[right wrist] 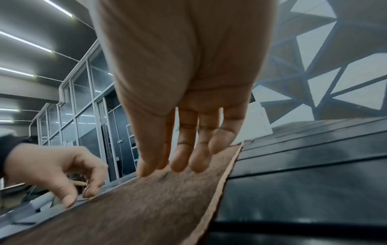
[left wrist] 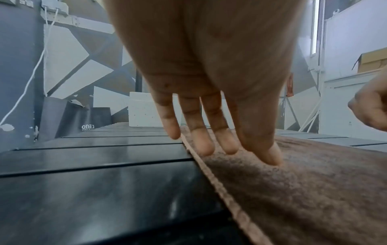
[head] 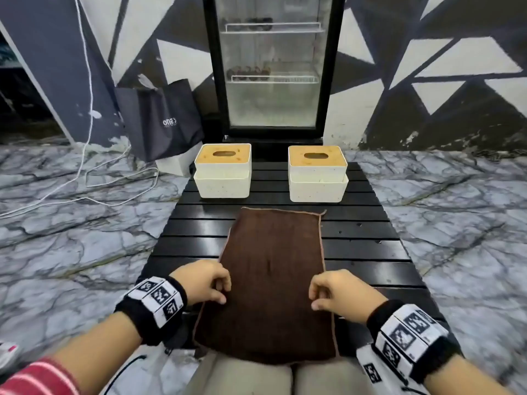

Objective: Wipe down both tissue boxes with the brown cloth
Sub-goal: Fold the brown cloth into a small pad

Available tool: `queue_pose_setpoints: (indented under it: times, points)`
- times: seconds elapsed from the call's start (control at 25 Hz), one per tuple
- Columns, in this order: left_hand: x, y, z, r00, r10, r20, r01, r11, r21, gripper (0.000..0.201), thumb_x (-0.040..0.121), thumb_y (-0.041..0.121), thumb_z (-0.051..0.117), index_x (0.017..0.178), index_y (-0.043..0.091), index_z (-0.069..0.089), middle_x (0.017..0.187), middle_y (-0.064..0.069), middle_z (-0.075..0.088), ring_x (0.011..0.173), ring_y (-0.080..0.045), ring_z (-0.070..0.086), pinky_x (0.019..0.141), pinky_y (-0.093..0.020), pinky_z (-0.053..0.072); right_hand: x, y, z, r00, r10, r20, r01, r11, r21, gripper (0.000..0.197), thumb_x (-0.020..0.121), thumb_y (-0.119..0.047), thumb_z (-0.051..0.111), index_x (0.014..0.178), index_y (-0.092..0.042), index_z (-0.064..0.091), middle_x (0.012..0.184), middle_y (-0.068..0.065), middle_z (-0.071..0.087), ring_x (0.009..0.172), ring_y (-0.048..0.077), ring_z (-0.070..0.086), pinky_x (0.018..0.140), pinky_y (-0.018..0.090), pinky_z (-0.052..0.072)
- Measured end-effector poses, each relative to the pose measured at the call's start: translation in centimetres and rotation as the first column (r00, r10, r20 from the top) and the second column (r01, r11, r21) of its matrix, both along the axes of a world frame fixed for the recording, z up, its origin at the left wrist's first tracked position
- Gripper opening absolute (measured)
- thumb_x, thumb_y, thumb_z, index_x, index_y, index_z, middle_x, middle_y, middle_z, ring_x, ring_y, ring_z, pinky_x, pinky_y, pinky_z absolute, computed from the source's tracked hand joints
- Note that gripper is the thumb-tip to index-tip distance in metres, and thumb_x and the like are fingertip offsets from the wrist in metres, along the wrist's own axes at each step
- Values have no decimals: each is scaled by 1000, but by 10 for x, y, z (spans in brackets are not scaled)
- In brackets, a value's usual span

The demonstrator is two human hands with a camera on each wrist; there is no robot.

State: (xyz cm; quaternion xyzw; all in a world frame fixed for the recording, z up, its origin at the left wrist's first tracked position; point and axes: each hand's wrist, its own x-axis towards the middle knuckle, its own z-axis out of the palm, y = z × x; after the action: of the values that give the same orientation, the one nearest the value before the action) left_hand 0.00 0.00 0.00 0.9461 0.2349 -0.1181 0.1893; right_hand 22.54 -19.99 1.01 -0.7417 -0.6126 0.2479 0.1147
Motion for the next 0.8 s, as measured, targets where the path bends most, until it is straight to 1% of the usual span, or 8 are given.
queue_pose_setpoints:
  times: [0.12,0.2,0.28,0.4,0.44,0.6,0.72,0.8]
  points:
    - [0,4,2,996,24,-84,-27,999,-34,26,70,27,80,94,20,69,75,15,54,64,7,48,70,-16,40,-5,2,0,1000,18,16,-16,995,-103,16,74,-28,72,76,-26,56,66,-12,51,71,10,52,72,26,44]
    - [-2,4,2,997,30,-75,-33,999,-37,29,67,25,82,93,20,70,74,15,54,61,8,50,68,-14,40,-9,2,-3,999,23,31,-18,987,-159,19,71,-28,74,76,-24,56,65,-13,49,70,10,50,71,25,43]
    - [-3,2,-2,997,32,-67,-35,998,-50,29,66,22,83,92,17,70,71,16,52,61,13,51,62,-7,36,-14,0,-7,998,40,49,-29,978,-205,23,68,-27,77,73,-25,54,64,-13,49,68,10,50,68,24,43]
    - [-2,0,-1,998,38,-43,-40,998,-38,26,66,18,82,89,13,72,68,16,51,59,13,51,60,-4,34,-13,2,-10,997,26,75,-10,978,-207,31,65,-22,79,63,-29,49,63,-12,50,60,5,48,57,17,38]
    - [-3,0,-2,998,38,-43,-40,998,-38,24,67,17,82,89,12,72,68,16,51,59,11,51,59,-3,33,-12,3,-12,998,13,67,1,979,-206,32,65,-20,79,62,-29,49,62,-12,51,58,4,48,56,15,38]
    - [-7,-3,-3,999,31,-33,-32,999,-35,19,72,16,78,90,11,73,79,8,57,64,2,49,62,-3,33,-11,3,-15,1000,-22,17,25,983,-183,27,68,-15,76,60,-26,54,64,-9,55,61,6,51,61,15,41]
    - [-9,-5,-2,998,24,-65,-24,1000,-8,16,77,18,75,91,13,72,84,8,56,76,-6,52,70,-13,39,-12,1,-12,998,35,61,-24,984,-175,13,75,-15,71,70,-19,60,76,-7,55,73,11,53,72,21,44]
    - [-10,-7,0,997,7,-73,-6,1000,12,13,80,19,71,92,14,70,85,9,54,78,-6,51,69,-12,38,-10,-4,-10,995,67,74,-56,989,-141,18,78,-16,67,67,-22,54,76,-11,50,79,12,53,76,23,43]
